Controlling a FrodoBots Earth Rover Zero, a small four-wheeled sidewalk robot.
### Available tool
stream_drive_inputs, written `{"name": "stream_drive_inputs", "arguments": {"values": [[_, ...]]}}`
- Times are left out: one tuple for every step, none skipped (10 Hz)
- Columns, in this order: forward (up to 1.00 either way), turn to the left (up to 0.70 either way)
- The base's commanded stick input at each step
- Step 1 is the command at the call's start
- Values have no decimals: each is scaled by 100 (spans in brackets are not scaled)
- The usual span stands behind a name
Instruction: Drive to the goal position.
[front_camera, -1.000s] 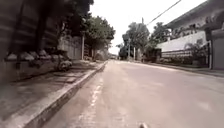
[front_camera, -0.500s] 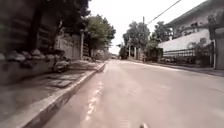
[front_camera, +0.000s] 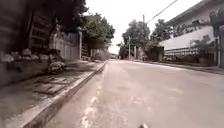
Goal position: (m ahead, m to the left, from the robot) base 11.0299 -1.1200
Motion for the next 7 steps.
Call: {"name": "stream_drive_inputs", "arguments": {"values": [[70,0],[70,0],[70,0],[70,0],[70,0],[70,0],[70,0]]}}
